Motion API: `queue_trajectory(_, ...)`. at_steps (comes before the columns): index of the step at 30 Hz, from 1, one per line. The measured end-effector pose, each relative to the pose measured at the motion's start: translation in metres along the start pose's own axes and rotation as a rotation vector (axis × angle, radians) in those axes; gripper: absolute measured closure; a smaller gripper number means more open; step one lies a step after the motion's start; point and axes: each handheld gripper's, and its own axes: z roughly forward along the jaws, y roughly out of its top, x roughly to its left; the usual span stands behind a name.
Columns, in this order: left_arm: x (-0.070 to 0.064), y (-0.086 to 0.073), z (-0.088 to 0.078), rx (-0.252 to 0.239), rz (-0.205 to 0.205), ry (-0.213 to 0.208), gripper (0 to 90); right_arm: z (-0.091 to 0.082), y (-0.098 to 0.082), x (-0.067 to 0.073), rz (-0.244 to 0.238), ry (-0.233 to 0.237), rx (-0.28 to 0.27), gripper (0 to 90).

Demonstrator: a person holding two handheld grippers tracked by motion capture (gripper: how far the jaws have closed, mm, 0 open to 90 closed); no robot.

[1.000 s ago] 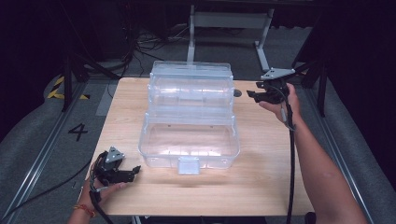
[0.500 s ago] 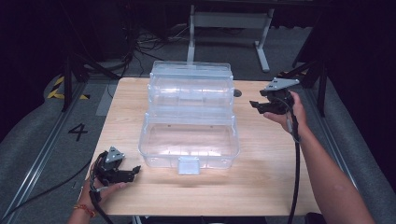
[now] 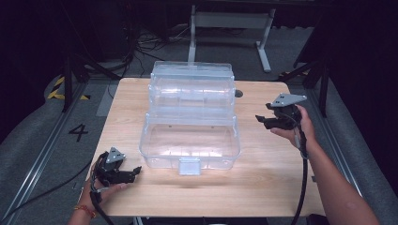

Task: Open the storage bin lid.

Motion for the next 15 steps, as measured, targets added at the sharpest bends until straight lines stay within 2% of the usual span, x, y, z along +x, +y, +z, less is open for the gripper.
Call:
queue_trajectory(1,0.0,0.0,0.0,0.0,0.0,0.0,15.2,-0.001,-0.004,0.002,0.017,0.026,0.014,37.8)
queue_trajectory(3,0.0,0.0,0.0,-0.001,-0.002,0.0,15.1,-0.003,-0.009,0.005,0.002,0.009,0.0,38.1)
queue_trajectory(5,0.0,0.0,0.0,-0.001,-0.002,0.0,15.2,-0.004,-0.013,0.009,-0.008,0.014,0.021,37.3)
queue_trajectory(8,0.0,0.0,0.0,-0.001,-0.002,0.0,15.1,-0.005,-0.018,0.014,-0.011,0.008,0.017,37.5)
queue_trajectory(9,0.0,0.0,0.0,-0.001,-0.002,0.0,15.1,-0.005,-0.025,0.019,-0.024,0.007,0.026,37.5)
queue_trajectory(15,0.0,0.0,0.0,0.0,0.0,0.001,15.2,-0.006,-0.041,0.03,-0.017,0.023,0.025,37.1)
